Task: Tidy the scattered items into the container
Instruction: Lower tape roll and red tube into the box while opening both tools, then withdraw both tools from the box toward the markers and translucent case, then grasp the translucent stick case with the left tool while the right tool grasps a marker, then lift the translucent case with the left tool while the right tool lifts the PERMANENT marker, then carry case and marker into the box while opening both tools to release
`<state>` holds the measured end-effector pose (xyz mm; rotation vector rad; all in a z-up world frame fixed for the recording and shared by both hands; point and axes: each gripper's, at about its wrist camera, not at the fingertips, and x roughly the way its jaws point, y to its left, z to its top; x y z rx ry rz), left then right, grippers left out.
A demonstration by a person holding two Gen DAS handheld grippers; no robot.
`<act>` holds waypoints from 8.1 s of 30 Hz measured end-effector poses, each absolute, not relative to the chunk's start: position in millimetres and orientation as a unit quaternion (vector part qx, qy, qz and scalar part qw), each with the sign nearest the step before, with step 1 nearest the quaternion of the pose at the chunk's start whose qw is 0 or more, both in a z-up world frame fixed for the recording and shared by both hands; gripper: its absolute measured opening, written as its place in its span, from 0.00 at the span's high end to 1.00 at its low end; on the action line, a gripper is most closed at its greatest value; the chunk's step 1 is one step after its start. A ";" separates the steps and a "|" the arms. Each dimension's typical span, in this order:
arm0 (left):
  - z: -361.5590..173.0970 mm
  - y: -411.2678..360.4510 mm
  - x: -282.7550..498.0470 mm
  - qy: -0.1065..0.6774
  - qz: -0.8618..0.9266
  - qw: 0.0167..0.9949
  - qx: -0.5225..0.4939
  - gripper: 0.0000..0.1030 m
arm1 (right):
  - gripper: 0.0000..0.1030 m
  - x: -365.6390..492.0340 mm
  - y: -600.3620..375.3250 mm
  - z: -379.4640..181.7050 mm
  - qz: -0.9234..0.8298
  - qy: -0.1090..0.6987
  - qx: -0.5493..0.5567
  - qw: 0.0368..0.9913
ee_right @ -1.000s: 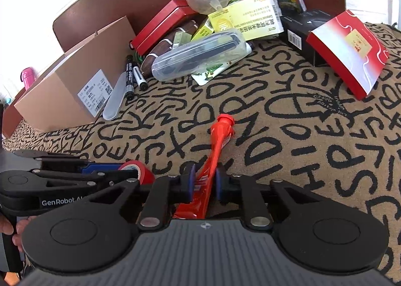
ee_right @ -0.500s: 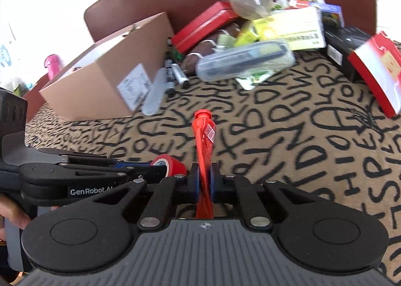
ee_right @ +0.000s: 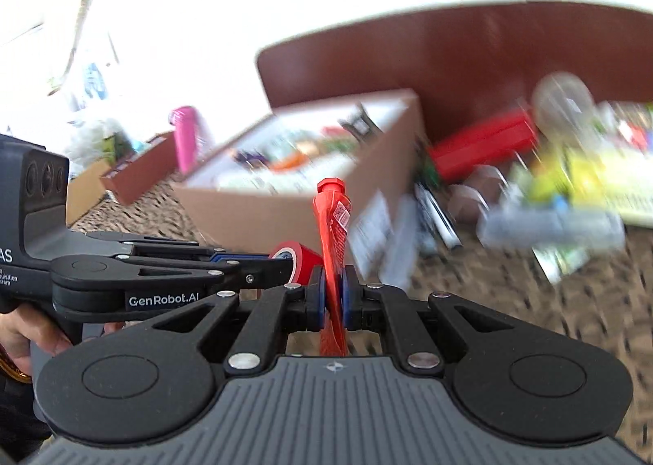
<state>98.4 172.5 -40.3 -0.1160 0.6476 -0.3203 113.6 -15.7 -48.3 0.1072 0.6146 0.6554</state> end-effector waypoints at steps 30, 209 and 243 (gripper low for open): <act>-34.9 273.1 232.5 0.305 0.014 0.948 -0.088 0.02 | 0.18 258.1 76.5 -42.3 0.263 0.256 0.016 0.930; -127.5 122.4 62.4 0.405 -0.133 0.904 -0.027 0.75 | 0.84 85.2 -54.5 -153.9 0.273 0.431 0.026 0.859; 2.8 288.7 202.5 0.284 0.026 0.956 -0.061 0.74 | 0.83 271.5 126.4 -38.8 0.333 0.320 0.053 0.885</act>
